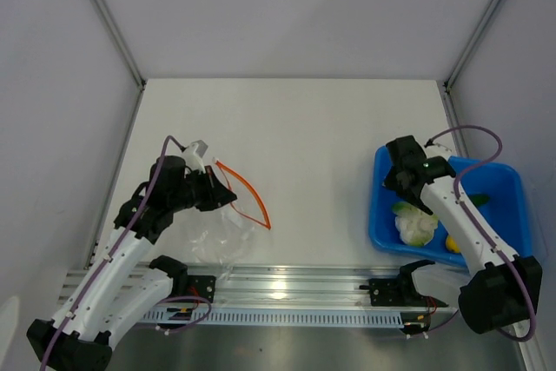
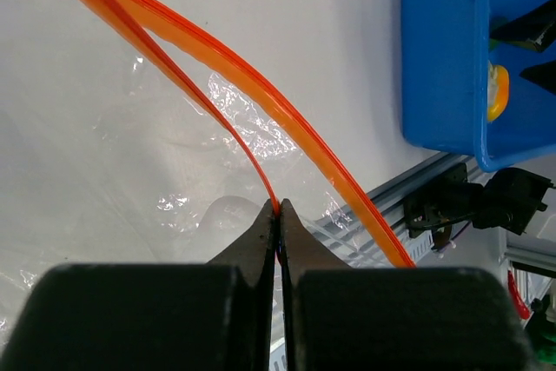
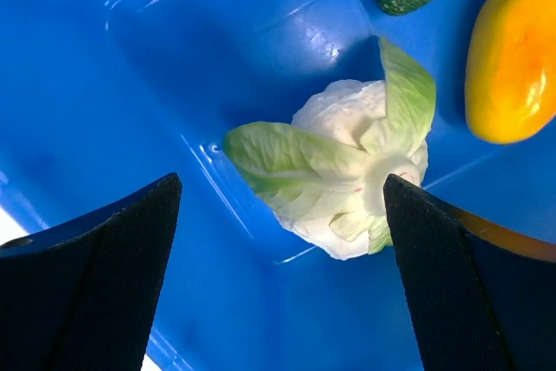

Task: Place the food in the zip-top bag and seal the zipper
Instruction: Pick up the fake vegetable from the bin.

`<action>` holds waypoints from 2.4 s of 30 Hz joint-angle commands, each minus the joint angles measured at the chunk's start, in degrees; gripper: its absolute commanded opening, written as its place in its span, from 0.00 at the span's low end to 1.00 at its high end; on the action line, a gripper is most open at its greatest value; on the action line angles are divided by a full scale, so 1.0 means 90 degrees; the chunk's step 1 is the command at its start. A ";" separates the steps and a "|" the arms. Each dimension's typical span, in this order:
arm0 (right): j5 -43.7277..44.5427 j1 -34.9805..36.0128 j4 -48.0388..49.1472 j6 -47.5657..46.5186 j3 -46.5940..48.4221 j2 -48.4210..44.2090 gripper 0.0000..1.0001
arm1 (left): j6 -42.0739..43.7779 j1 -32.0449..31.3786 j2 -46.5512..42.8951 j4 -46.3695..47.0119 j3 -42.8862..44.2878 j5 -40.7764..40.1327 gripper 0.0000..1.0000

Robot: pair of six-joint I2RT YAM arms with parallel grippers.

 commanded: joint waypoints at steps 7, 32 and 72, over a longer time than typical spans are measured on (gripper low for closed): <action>-0.0019 -0.0184 -0.0208 0.1060 -0.0503 0.0132 0.99 | 0.0216 -0.0053 -0.0099 0.0126 0.0011 0.0169 0.01; -0.0449 -0.0643 0.0984 0.0524 -0.1275 -0.0978 0.16 | 0.0118 -0.0072 -0.0148 0.0195 -0.0125 0.0316 0.00; -0.4492 0.2489 0.3170 -0.1508 0.1215 -0.1744 0.00 | -0.0155 -0.0843 0.0360 0.0781 0.0167 0.0990 0.01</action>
